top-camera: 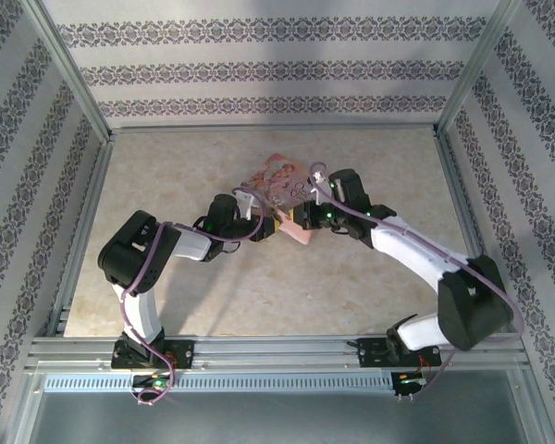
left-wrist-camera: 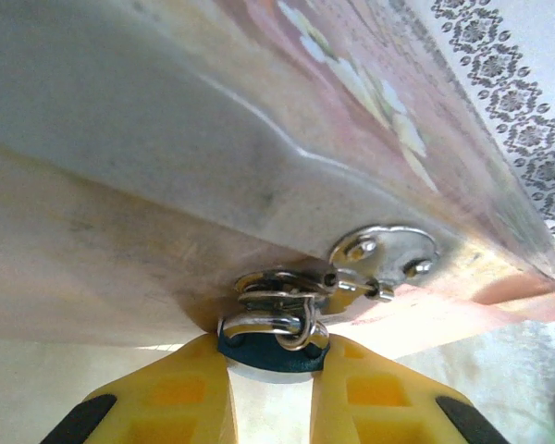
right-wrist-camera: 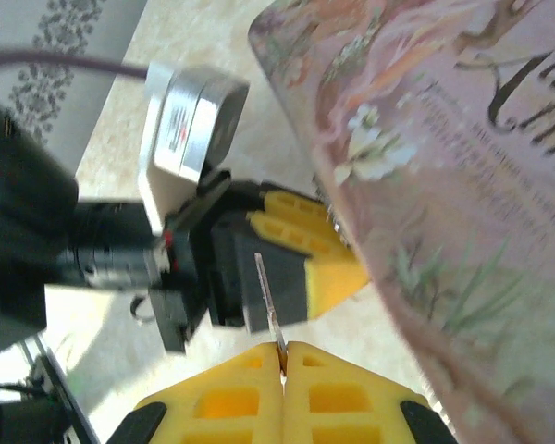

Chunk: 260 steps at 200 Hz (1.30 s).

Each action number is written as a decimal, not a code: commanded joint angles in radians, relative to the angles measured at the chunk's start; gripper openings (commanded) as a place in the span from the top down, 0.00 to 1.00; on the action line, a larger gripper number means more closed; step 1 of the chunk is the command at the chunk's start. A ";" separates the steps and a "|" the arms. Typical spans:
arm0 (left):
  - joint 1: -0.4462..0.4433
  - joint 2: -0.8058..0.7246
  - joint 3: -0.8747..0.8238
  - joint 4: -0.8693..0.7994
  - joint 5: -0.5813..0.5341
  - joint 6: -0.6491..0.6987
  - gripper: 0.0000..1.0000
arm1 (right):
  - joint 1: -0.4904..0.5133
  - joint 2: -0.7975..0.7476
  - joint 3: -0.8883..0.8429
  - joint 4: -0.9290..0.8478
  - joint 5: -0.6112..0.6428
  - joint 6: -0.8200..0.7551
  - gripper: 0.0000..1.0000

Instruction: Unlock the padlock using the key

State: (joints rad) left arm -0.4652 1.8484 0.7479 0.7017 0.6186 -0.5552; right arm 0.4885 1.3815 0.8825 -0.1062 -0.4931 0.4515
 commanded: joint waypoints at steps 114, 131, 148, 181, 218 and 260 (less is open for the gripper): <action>-0.033 -0.212 0.129 -0.414 0.084 -0.118 0.85 | 0.238 -0.015 -0.290 0.231 0.355 -0.218 1.00; -0.039 -0.215 0.144 -0.439 0.090 -0.129 0.86 | 0.250 0.007 -0.284 0.260 0.378 -0.227 1.00; -0.047 -0.217 0.152 -0.446 0.093 -0.144 0.86 | 0.251 0.019 -0.283 0.286 0.395 -0.235 1.00; -0.056 -0.219 0.176 -0.500 0.084 -0.147 0.86 | 0.251 0.016 -0.293 0.325 0.437 -0.263 1.00; -0.059 -0.225 0.188 -0.536 0.064 -0.153 0.86 | 0.249 -0.001 -0.295 0.327 0.471 -0.306 1.00; -0.061 -0.223 0.195 -0.532 0.059 -0.177 0.86 | 0.250 -0.021 -0.315 0.343 0.492 -0.301 1.00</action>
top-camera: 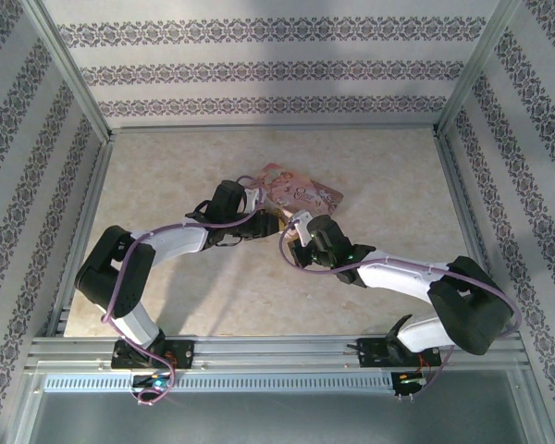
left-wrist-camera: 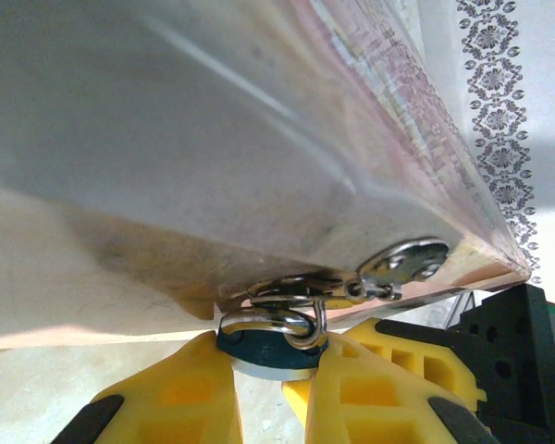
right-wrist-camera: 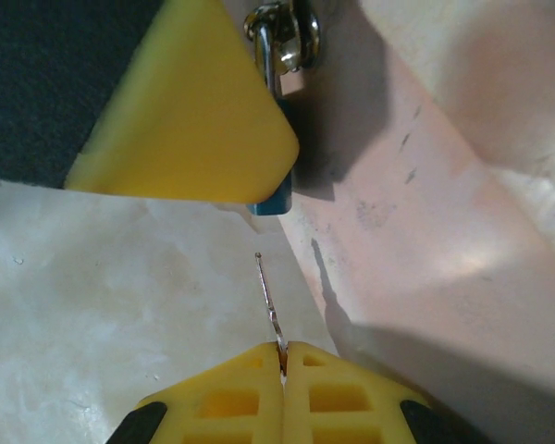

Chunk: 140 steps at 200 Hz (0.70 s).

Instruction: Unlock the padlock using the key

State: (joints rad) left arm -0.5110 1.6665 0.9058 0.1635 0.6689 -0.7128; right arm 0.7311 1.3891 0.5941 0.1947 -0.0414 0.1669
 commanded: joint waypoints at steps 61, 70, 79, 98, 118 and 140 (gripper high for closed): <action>-0.019 -0.030 0.034 0.043 0.021 -0.043 0.86 | 0.016 -0.033 -0.040 0.085 0.070 0.002 1.00; -0.020 -0.028 0.035 0.047 0.021 -0.047 0.86 | 0.018 -0.032 -0.040 0.091 0.079 0.002 1.00; -0.022 -0.027 0.035 0.050 0.021 -0.050 0.86 | 0.019 -0.030 -0.042 0.099 0.077 0.002 1.00; -0.024 -0.022 0.035 0.057 0.021 -0.055 0.86 | 0.021 -0.027 -0.042 0.111 0.075 0.004 1.00; -0.026 -0.018 0.034 0.066 0.020 -0.063 0.86 | 0.023 -0.028 -0.044 0.125 0.074 0.008 1.00; -0.027 -0.014 0.037 0.067 0.020 -0.065 0.86 | 0.024 -0.026 -0.045 0.130 0.074 0.009 1.00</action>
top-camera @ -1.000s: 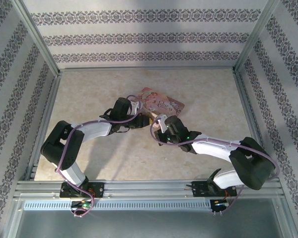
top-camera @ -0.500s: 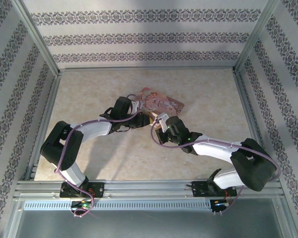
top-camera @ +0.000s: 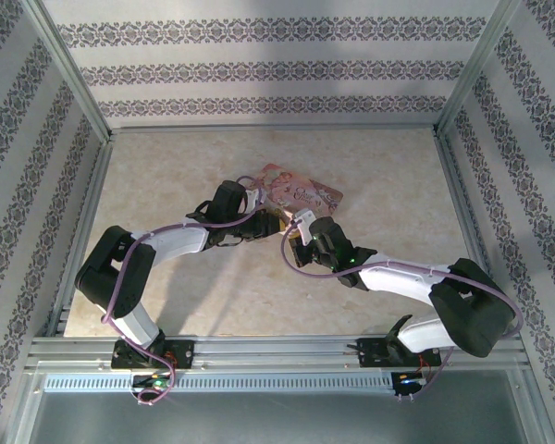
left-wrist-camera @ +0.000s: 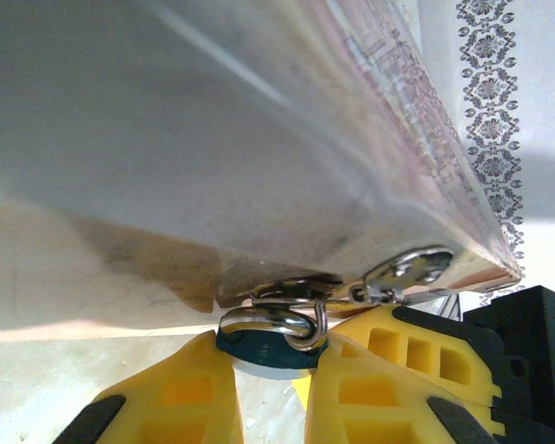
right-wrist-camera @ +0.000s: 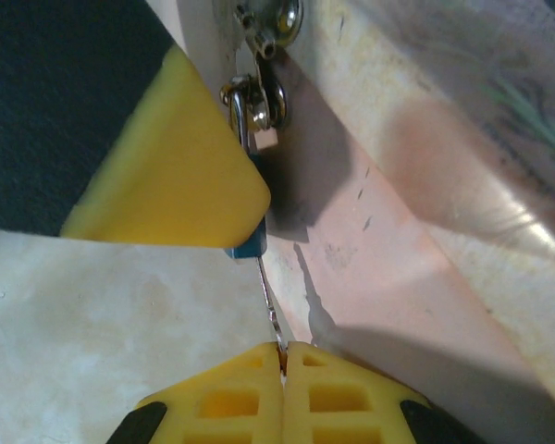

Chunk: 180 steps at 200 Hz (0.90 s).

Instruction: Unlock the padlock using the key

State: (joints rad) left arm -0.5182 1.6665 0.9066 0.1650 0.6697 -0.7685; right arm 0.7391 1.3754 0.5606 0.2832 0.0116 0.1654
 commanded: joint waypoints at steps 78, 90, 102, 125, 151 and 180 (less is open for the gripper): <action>-0.025 -0.013 0.041 0.065 0.021 -0.017 0.86 | 0.019 0.004 -0.013 0.069 0.028 0.025 1.00; -0.026 -0.014 0.043 0.065 0.020 -0.018 0.86 | 0.024 0.009 -0.009 0.074 0.027 0.024 1.00; -0.026 -0.015 0.042 0.068 0.020 -0.017 0.86 | 0.027 0.017 -0.006 0.079 0.031 0.022 1.00; -0.028 -0.011 0.041 0.074 0.021 -0.020 0.86 | 0.029 0.028 -0.004 0.092 0.037 0.026 1.00; -0.028 -0.010 0.039 0.082 0.021 -0.027 0.86 | 0.030 0.029 -0.009 0.120 0.048 0.035 1.00; -0.029 -0.013 0.036 0.082 0.010 -0.044 0.86 | 0.031 0.019 -0.031 0.161 0.077 0.050 1.00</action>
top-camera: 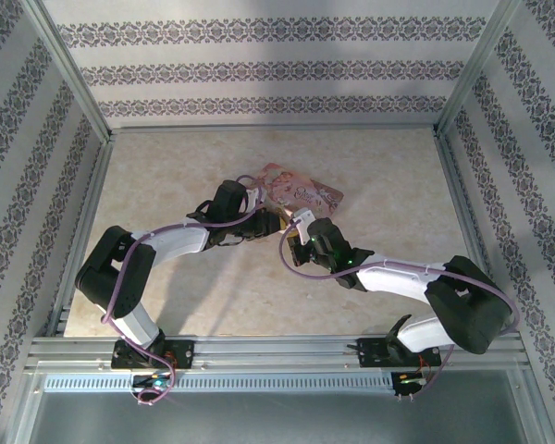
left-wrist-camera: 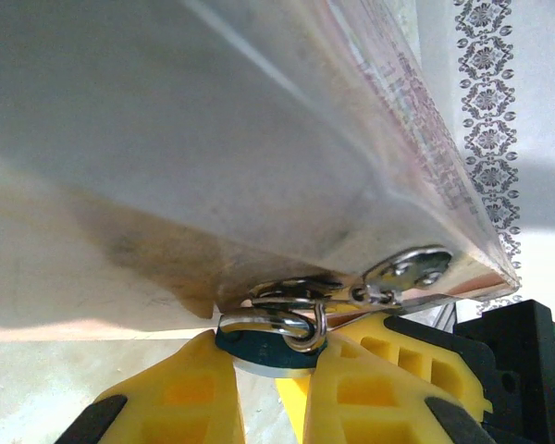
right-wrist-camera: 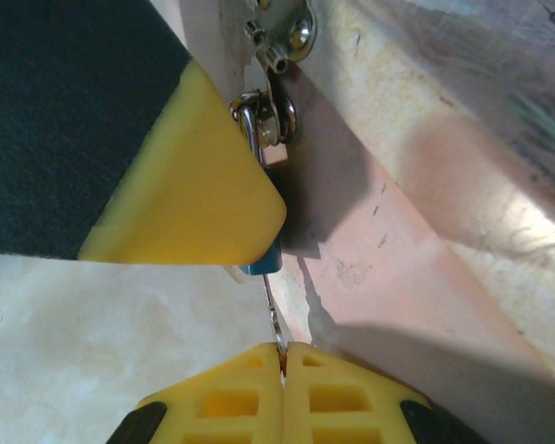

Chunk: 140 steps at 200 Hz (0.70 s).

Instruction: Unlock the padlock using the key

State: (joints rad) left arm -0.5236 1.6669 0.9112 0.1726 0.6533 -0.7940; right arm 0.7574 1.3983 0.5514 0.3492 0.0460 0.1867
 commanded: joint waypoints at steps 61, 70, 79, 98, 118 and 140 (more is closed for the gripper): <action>-0.030 -0.009 0.025 0.088 0.018 -0.075 0.89 | 0.010 0.003 -0.073 0.241 0.038 -0.017 1.00; -0.032 -0.007 0.025 0.089 0.019 -0.081 0.89 | 0.011 0.007 -0.074 0.263 0.033 -0.032 1.00; -0.035 -0.008 0.026 0.093 0.019 -0.087 0.89 | 0.010 0.014 -0.073 0.280 0.027 -0.043 1.00; -0.038 -0.010 0.024 0.107 0.019 -0.101 0.89 | 0.008 0.036 -0.065 0.298 0.025 -0.056 1.00; -0.041 -0.012 0.024 0.114 0.019 -0.106 0.90 | 0.001 0.066 -0.061 0.326 0.019 -0.061 1.00; -0.044 -0.012 0.026 0.113 0.022 -0.110 0.90 | -0.003 0.094 -0.048 0.347 0.018 -0.066 1.00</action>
State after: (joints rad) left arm -0.5312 1.6672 0.9112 0.2077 0.6121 -0.8856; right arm 0.7563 1.4597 0.4812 0.5953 0.0677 0.1486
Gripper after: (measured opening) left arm 0.144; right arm 0.056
